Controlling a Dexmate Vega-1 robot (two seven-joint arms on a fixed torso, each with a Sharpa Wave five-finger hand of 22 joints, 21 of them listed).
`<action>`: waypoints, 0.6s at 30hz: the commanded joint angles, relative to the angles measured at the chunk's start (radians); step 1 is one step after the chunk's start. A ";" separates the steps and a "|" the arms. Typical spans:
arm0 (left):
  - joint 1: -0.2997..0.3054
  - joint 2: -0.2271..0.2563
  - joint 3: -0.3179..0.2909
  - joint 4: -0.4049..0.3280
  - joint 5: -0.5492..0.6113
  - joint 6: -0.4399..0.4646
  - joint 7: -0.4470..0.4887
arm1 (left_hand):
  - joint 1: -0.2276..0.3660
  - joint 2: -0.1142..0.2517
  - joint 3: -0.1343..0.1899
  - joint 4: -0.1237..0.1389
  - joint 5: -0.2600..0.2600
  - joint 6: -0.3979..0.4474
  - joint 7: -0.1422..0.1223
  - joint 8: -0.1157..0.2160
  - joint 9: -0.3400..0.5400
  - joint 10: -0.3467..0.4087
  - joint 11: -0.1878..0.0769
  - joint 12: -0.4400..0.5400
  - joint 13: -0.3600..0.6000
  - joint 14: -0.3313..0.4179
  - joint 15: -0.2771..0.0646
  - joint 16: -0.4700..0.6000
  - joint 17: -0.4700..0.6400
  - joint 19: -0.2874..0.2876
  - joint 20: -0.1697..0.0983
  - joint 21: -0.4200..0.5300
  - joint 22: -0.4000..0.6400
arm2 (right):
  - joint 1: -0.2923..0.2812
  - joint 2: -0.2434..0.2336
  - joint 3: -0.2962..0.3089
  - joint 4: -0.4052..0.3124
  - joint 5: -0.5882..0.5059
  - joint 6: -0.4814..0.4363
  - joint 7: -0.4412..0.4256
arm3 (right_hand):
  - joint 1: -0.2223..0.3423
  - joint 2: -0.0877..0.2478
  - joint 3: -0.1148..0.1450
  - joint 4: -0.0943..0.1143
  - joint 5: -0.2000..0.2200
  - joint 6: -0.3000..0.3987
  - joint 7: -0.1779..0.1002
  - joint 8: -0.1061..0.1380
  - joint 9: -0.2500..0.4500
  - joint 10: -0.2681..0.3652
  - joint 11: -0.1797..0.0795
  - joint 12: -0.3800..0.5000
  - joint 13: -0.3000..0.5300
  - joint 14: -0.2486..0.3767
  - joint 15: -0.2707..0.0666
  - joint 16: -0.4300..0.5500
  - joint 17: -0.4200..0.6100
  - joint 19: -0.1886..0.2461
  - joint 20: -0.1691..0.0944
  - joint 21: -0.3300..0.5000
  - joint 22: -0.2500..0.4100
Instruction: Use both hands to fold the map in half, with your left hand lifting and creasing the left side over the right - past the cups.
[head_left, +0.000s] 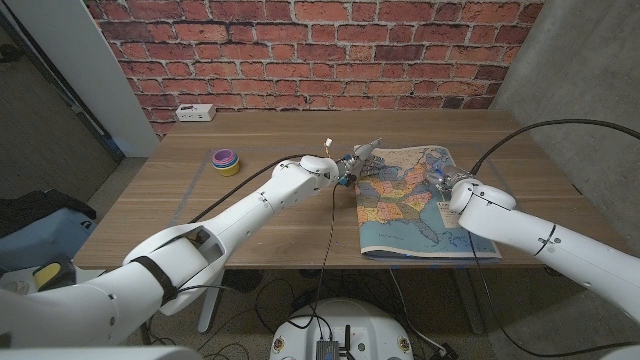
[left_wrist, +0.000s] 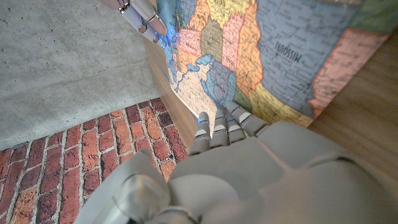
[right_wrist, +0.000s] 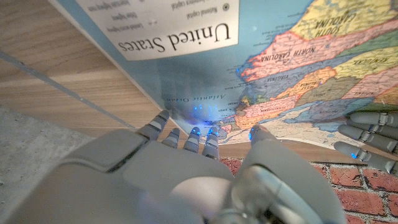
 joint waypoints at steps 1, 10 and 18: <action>-0.004 -0.005 0.002 0.013 0.001 -0.005 -0.008 | 0.001 0.044 -0.001 0.007 -0.003 0.007 0.070 -0.001 0.002 -0.002 0.004 0.000 0.002 -0.005 0.016 -0.003 0.003 -0.181 0.184 -0.024 -0.023 | 0.023 0.003 -0.024 0.033 0.068 -0.012 -0.007 | -0.001 0.001 0.006 0.004 0.011 -0.010 -0.007 -0.002 -0.001 -0.011 -0.001 -0.001 0.002 -0.019 -0.067 0.001 -0.003 -0.001 0.003 0.004 0.002; -0.006 -0.008 0.001 0.034 0.003 -0.048 -0.033 | 0.001 0.044 0.001 0.008 -0.005 0.009 0.070 -0.001 0.002 0.000 0.004 0.001 0.002 -0.004 0.016 -0.002 0.003 -0.180 0.184 -0.024 -0.023 | 0.042 0.011 -0.056 0.059 0.085 -0.009 -0.017 | 0.049 0.004 0.040 -0.035 0.017 -0.057 -0.024 -0.003 -0.002 -0.048 -0.007 -0.002 0.001 -0.032 -0.060 -0.002 -0.016 0.008 0.001 0.013 0.001; 0.013 -0.002 0.005 0.081 0.050 -0.263 -0.079 | 0.027 0.033 0.014 -0.010 -0.017 -0.016 0.034 -0.011 -0.002 0.029 -0.011 0.011 0.002 0.026 -0.001 0.006 0.002 -0.128 0.182 -0.008 -0.021 | 0.091 0.020 -0.120 0.082 0.074 -0.037 -0.005 | 0.123 -0.001 0.079 -0.097 0.014 -0.079 -0.038 0.004 -0.002 -0.076 -0.019 0.000 0.000 -0.053 -0.063 -0.003 -0.021 0.005 -0.009 0.013 0.000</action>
